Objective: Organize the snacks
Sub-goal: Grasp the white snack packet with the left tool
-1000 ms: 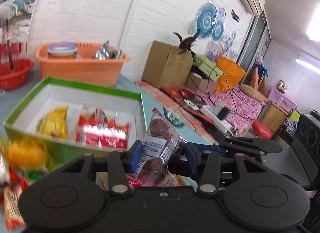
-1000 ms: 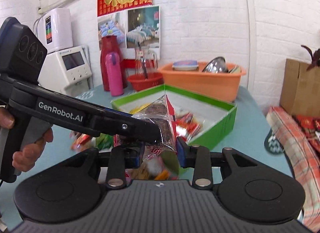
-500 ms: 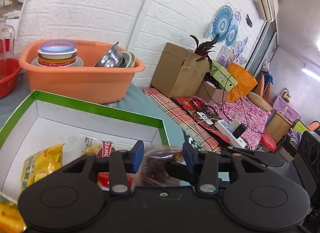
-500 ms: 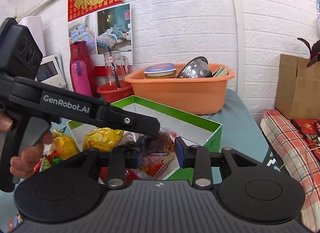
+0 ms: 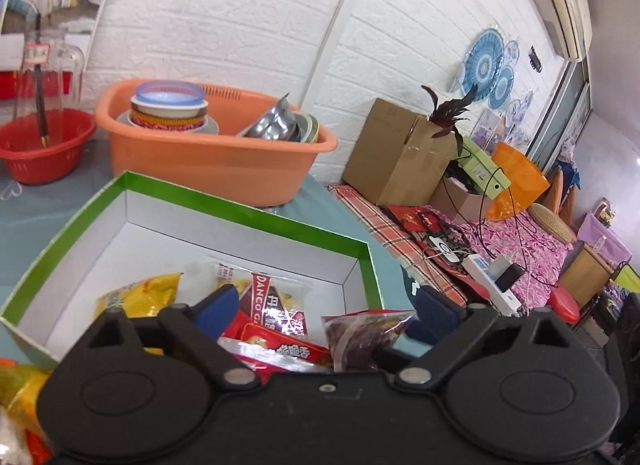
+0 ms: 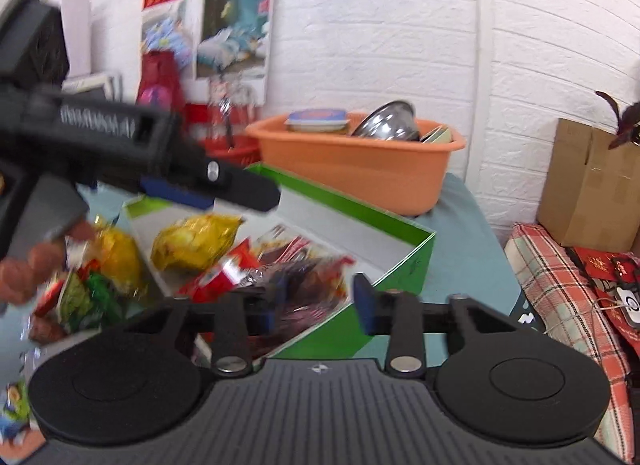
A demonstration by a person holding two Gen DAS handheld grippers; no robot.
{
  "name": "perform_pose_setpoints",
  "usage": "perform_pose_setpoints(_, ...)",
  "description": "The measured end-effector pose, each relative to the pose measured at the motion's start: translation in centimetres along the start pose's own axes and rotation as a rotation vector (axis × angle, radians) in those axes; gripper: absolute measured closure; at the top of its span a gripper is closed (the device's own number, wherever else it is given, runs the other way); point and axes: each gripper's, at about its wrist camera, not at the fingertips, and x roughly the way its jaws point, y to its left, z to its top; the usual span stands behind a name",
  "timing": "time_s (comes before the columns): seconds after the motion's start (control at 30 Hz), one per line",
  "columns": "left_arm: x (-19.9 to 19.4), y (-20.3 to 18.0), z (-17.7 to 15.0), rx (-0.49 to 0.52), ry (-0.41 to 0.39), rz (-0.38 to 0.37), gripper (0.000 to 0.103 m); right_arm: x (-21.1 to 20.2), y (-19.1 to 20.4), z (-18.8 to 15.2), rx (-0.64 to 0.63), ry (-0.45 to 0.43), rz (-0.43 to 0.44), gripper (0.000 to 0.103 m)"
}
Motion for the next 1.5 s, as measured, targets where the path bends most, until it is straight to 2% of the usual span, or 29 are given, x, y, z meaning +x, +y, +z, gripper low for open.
perform_pose_setpoints(0.1,-1.4,-0.4,-0.4,0.025,-0.013,0.019,0.000,1.2,1.4,0.0,-0.100,0.037,-0.035,0.055)
perform_pose_setpoints(0.17,-2.1,-0.4,-0.7,0.033,-0.006,0.027,0.000,2.4,1.6,0.0,-0.155,0.027,-0.070,0.062)
perform_pose_setpoints(0.2,-2.4,-0.3,-0.8,0.036,-0.003,0.032,0.000,3.2,1.6,0.0,-0.184,0.029,-0.110,0.072)
perform_pose_setpoints(0.23,-2.7,-0.2,-1.0,0.041,0.000,0.038,0.000,4.0,1.4,0.0,-0.209,0.022,-0.158,0.077)
perform_pose_setpoints(0.27,-3.0,-0.1,-1.2,0.046,0.002,0.044,0.000,4.7,1.2,0.0,-0.216,0.013,-0.190,0.077)
perform_pose_setpoints(0.3,-3.4,0.1,-1.4,0.048,0.003,0.053,0.000,5.2,0.8,0.2,-0.192,0.013,-0.188,0.070)
perform_pose_setpoints(0.33,-3.8,0.3,-1.5,0.047,0.003,0.063,0.000,5.4,0.6,0.3,-0.162,0.019,-0.161,0.057)
perform_pose_setpoints(0.37,-4.3,0.7,-1.7,0.033,0.000,0.069,0.000,5.3,0.6,0.4,-0.145,0.021,-0.131,0.055)
perform_pose_setpoints(0.4,-4.8,1.0,-1.8,0.022,0.001,0.077,0.000,4.9,0.9,0.5,-0.145,0.014,-0.117,0.044)
perform_pose_setpoints(0.43,-5.2,1.3,-2.0,0.016,0.001,0.083,0.000,4.2,1.3,0.4,-0.143,0.005,-0.110,0.016)
perform_pose_setpoints(0.47,-5.9,1.6,-2.2,0.009,-0.004,0.092,0.000,3.4,1.6,0.4,-0.135,-0.003,-0.108,0.000)
perform_pose_setpoints(0.57,-8.0,2.1,-3.3,-0.004,-0.012,0.117,0.000,0.1,2.6,-0.2,-0.097,-0.057,-0.070,0.000)
perform_pose_setpoints(0.67,-10.2,2.4,-5.0,-0.018,-0.013,0.120,0.000,-3.1,3.5,-1.6,-0.036,-0.053,-0.012,0.000)
perform_pose_setpoints(0.8,-12.7,2.7,-7.8,-0.043,0.005,0.121,0.000,-5.8,4.3,-4.0,0.088,-0.019,0.072,0.000)
perform_pose_setpoints(0.93,-14.6,2.6,-10.3,-0.057,0.014,0.144,0.000,-6.9,4.9,-6.5,0.202,0.051,0.118,0.000)
perform_pose_setpoints(1.07,-16.0,2.9,-13.0,-0.075,0.042,0.144,0.000,-8.0,6.8,-8.2,0.192,0.071,0.168,0.000)
perform_pose_setpoints(1.27,-16.3,3.3,-15.5,-0.076,0.103,0.143,0.000,-8.2,9.1,-8.7,0.182,0.098,0.201,0.000)
perform_pose_setpoints(1.5,-13.0,3.5,-14.6,-0.027,0.149,0.089,0.000,-7.6,10.8,-8.9,0.229,0.143,0.267,0.000)
